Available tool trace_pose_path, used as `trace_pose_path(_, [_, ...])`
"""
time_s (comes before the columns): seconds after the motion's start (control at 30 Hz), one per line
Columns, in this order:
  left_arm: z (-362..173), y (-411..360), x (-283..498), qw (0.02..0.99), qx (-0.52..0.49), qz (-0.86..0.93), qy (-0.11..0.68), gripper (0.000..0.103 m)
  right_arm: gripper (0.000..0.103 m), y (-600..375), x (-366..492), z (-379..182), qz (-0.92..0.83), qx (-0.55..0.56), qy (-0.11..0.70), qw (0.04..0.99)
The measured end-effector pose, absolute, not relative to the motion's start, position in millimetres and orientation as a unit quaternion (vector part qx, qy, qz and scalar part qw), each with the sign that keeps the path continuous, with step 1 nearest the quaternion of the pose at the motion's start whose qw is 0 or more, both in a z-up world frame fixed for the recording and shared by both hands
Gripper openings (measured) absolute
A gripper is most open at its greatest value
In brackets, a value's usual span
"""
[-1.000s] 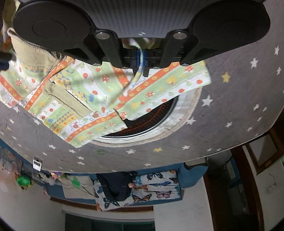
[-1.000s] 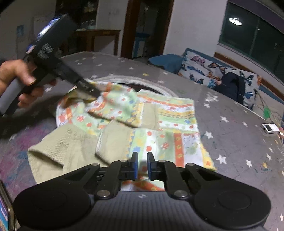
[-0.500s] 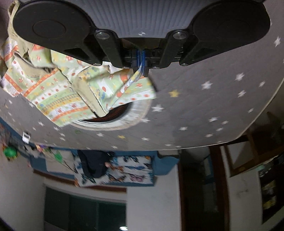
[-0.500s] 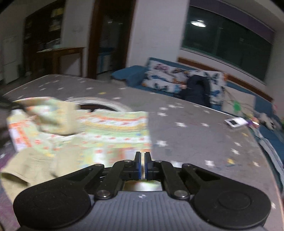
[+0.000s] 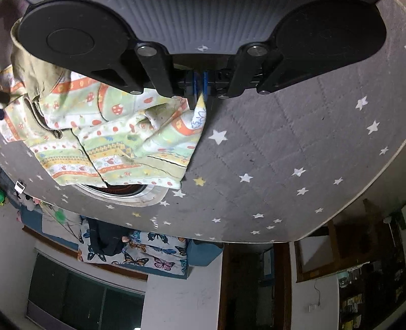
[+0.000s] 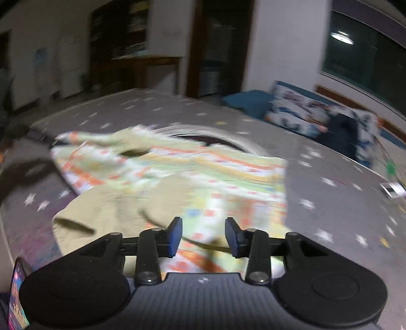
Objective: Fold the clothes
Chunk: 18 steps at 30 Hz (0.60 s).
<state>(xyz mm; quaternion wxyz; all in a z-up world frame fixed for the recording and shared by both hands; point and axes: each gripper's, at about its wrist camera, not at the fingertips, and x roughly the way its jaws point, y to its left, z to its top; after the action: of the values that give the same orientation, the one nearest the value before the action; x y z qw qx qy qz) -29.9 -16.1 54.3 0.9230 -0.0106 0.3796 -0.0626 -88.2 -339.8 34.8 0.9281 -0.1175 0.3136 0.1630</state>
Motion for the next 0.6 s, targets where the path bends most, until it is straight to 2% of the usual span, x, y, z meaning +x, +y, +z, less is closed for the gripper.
trace_pose_path(0.1, [55, -19, -37, 0.921, 0.006, -0.071, 0.382, 0.012, 0.037, -320, -77, 23, 0.179, -0.127, 0.325, 0.920])
trace_pose_path(0.13, [55, -20, -39, 0.921, 0.013, -0.073, 0.383, 0.023, 0.038, -318, -72, 20, 0.183, -0.119, 0.330, 0.918])
trace_pose_path(0.2, [57, -18, -42, 0.922, 0.022, -0.071, 0.380, 0.033, 0.038, -316, -65, 13, 0.187, -0.111, 0.339, 0.915])
trace_pose_path(0.3, [63, -10, -44, 0.922, 0.010, -0.085, 0.378, 0.035, 0.039, -316, -59, 7, 0.189, -0.099, 0.346, 0.914])
trace_pose_path(0.33, [65, -8, -43, 0.922, 0.005, -0.090, 0.377, 0.040, 0.034, -318, -58, 7, 0.189, -0.093, 0.346, 0.914])
trace_pose_path(0.37, [68, -8, -41, 0.922, 0.002, -0.093, 0.375, 0.044, 0.024, -320, -57, 7, 0.186, -0.085, 0.348, 0.915])
trace_pose_path(0.4, [71, -9, -38, 0.923, 0.000, -0.096, 0.373, 0.053, 0.018, -323, -55, 7, 0.182, -0.079, 0.349, 0.916])
trace_pose_path(0.43, [74, -10, -35, 0.924, -0.001, -0.099, 0.370, 0.054, 0.009, -325, -55, 8, 0.176, -0.075, 0.348, 0.918])
trace_pose_path(0.47, [77, -11, -32, 0.924, -0.003, -0.102, 0.367, 0.056, 0.007, -328, -54, 10, 0.171, -0.069, 0.347, 0.920])
trace_pose_path(0.53, [82, -14, -28, 0.925, -0.003, -0.117, 0.362, 0.067, 0.006, -336, -55, 15, 0.161, -0.053, 0.340, 0.925])
trace_pose_path(0.6, [87, -17, -23, 0.925, -0.002, -0.130, 0.358, 0.070, 0.006, -346, -60, 23, 0.145, -0.050, 0.325, 0.933])
